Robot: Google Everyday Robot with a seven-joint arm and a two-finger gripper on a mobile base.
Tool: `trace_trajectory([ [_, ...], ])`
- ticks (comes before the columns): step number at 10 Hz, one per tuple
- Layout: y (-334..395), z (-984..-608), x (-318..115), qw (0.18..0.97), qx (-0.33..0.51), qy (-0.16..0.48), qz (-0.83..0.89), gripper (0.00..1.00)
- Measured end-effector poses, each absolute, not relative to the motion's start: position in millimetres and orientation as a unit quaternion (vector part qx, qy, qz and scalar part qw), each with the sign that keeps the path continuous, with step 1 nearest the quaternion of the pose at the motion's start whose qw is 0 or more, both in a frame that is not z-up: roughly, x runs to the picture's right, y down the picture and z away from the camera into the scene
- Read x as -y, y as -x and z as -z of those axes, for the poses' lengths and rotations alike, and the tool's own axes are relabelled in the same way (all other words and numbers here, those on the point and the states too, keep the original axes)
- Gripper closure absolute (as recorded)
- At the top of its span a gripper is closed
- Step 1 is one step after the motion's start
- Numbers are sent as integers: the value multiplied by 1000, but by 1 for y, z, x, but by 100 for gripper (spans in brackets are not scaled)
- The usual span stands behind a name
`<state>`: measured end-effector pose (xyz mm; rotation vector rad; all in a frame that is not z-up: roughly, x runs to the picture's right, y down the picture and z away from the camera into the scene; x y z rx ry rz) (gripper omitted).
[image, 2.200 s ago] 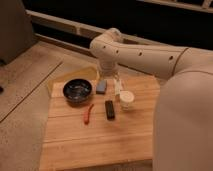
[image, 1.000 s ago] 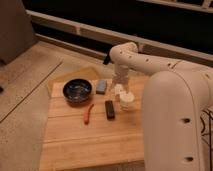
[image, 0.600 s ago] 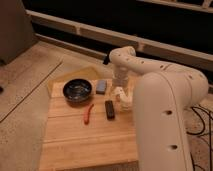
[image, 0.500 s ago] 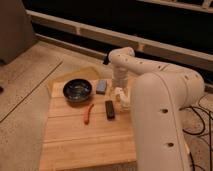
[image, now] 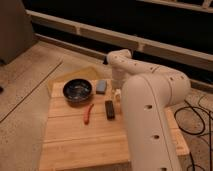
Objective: Place the ceramic cup in the ceramic bowl
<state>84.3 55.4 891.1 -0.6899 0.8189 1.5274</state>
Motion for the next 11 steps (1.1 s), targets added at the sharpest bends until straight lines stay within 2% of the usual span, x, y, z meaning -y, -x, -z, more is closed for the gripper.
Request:
trace_trajectory([
  [2,-81,-891,-48,598,-348,294,-659,99],
  [4,-79,-884,-39,601,-341,285,-664,100],
  [7,-72,-852,-7,620,-314,245,-676,100],
  [11,-4,-789,64,722,-243,167,-626,100],
])
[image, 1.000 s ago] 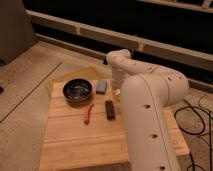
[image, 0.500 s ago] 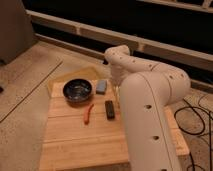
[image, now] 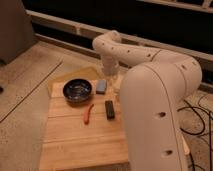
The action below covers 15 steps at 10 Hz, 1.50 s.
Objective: Place the ceramic cup in the ceramic bowl
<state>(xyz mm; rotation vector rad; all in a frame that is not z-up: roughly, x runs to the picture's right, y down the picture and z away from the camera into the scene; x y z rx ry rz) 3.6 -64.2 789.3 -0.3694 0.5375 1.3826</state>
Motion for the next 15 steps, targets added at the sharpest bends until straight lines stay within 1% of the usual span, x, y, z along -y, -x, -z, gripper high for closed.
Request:
trace_trajectory([
  [3,53,-767,83,778,-216,150,-571,100],
  [6,101,-769,88,811,-202,162,-525,100],
  [10,154,-794,81,841,-180,199,-469,100],
  [12,186,-815,71,859,-151,234,-430,100],
  [15,202,-842,54,865,-138,270,-399,100],
])
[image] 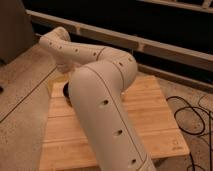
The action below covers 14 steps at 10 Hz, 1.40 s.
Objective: Place the ceramic cup in the ceramic bowl
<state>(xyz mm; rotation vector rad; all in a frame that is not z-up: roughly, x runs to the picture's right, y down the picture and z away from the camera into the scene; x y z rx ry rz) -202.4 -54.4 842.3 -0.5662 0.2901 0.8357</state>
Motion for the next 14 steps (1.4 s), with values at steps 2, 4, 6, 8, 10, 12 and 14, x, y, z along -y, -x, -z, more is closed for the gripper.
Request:
trace_trajectory([
  [2,189,-869,44,857,-154,282,-404,100],
  [4,180,-893,36,845,-166,291,-417,100],
  [6,190,-911,19,840,-169,311,-412,100],
  [8,200,-921,-4,834,-177,337,-400,93],
  [10,203,-921,-16,828,-180,352,-397,73],
  [12,196,-903,-1,832,-175,338,-404,50],
  [14,186,-883,20,838,-168,311,-417,31],
])
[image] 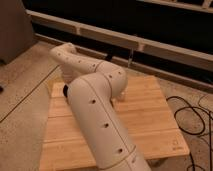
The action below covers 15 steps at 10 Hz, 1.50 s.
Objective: Place the ceramic cup in the ceramic bowl
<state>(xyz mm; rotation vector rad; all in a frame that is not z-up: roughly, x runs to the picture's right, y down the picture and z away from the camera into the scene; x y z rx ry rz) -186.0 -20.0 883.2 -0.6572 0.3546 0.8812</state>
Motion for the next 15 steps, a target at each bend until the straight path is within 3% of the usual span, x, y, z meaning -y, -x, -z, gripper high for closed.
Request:
trace_trajectory([
  [1,181,-871,27,840,-166,297,-423,21],
  [2,178,-866,26,840,-168,294,-425,20],
  [9,160,-863,9,825,-183,301,-442,20],
  [15,178,-805,23,843,-136,267,-447,20],
])
